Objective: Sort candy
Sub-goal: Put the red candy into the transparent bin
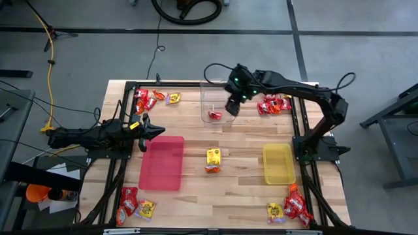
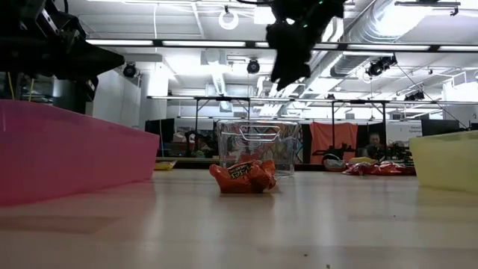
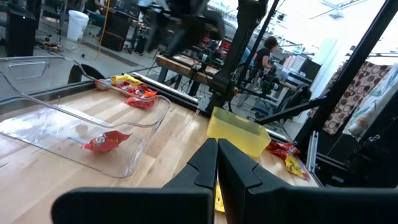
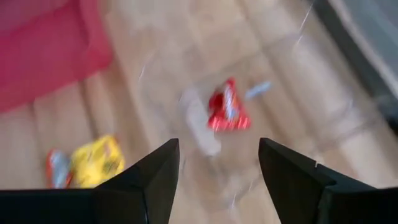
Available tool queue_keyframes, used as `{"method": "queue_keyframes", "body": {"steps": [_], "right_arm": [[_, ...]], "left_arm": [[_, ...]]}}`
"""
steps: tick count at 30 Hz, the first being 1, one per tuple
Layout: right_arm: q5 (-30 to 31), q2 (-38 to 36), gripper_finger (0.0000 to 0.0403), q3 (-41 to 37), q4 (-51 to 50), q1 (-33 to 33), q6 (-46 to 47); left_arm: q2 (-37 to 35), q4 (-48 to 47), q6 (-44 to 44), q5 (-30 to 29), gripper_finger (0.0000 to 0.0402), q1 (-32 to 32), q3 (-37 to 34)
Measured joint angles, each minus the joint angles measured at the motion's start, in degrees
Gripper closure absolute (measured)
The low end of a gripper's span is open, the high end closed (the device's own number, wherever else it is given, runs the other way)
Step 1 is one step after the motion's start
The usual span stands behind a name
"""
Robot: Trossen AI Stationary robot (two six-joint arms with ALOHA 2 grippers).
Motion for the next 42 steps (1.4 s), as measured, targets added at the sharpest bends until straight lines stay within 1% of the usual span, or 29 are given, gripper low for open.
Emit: {"method": "queue_keyframes", "body": {"steps": [4,8,10,13,17,20,23,26,29,31,33,37,42], "right_arm": [[-1.5,-5.6,0.0187,-3.8,-3.6,3.0,2.2],[-7.2,-12.0,0.0187,-9.7,-4.5,8.7,9.7],[-10.8,-15.2,0.0187,-12.9,-5.5,12.6,16.4],[-15.9,-20.2,0.0187,-17.8,-6.5,20.1,28.5],[-16.8,-25.7,0.0187,-24.0,-7.0,33.2,47.2],[-16.8,-27.8,0.0187,-28.0,-5.5,44.1,63.0],[-16.8,-27.5,0.0187,-31.2,-2.9,54.5,77.4],[-16.8,-25.8,0.0187,-34.3,2.6,63.1,89.9],[-16.7,-23.3,0.0187,-36.4,6.4,69.2,100.6],[-16.8,-21.2,0.0187,-37.2,6.4,72.1,106.3],[-16.7,-18.9,0.0187,-37.3,5.7,74.2,109.4],[-16.6,-14.0,0.0187,-37.3,5.6,76.2,112.0],[-16.6,-7.5,0.0187,-37.3,8.9,77.1,110.3]], "left_arm": [[0.0,0.0,0.0,0.0,0.0401,0.0,0.0],[0.0,0.0,0.0,0.0,0.0401,0.0,0.0],[0.0,0.0,0.0,0.0,0.0401,0.0,0.0],[0.0,0.0,0.0,0.0,0.0401,0.0,0.0],[0.0,0.0,0.0,0.0,0.0401,0.0,0.0],[0.0,0.0,0.0,0.0,0.0401,0.0,0.0],[0.0,0.0,0.0,0.0,0.0401,0.0,0.0],[0.0,0.0,0.0,0.0,0.0401,0.0,0.0],[0.0,0.0,0.0,0.0,0.0401,0.0,0.0],[0.0,0.0,0.0,0.0,0.0401,0.0,0.0],[0.0,0.0,0.0,0.0,0.0401,0.0,0.0],[0.0,0.0,0.0,0.0,0.0401,0.0,0.0],[0.0,0.0,0.0,0.0,0.0401,0.0,0.0]]}}
